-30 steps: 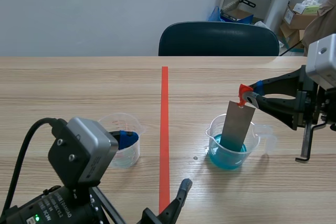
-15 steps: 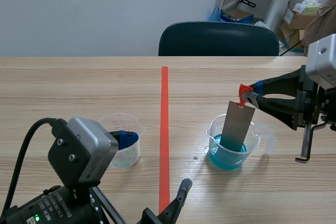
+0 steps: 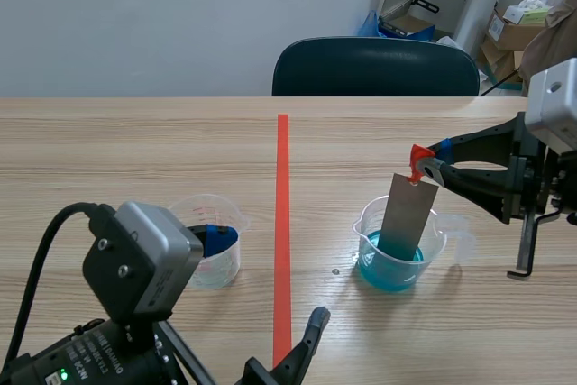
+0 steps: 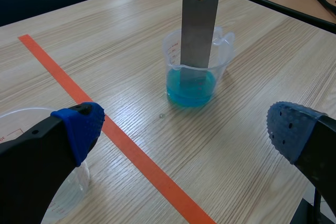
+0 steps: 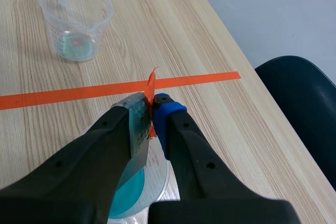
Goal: Do the redox reaction experiment
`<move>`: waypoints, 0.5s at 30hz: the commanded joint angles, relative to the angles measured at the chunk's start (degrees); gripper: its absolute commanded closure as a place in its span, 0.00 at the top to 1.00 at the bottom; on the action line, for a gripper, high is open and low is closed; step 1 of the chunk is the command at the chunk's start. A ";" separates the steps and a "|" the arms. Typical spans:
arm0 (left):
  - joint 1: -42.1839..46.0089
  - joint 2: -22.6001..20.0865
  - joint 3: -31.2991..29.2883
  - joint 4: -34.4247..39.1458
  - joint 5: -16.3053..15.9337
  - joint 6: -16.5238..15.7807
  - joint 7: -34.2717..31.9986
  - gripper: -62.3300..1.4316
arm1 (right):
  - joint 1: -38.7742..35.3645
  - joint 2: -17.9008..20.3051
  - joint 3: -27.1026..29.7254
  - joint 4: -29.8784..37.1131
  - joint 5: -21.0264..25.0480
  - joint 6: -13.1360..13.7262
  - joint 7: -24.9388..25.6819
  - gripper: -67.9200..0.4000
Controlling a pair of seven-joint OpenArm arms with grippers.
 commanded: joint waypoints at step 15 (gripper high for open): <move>-0.02 0.57 0.24 0.87 -0.02 -0.17 -0.85 1.00 | 0.48 3.45 0.59 3.45 1.09 0.72 1.46 0.02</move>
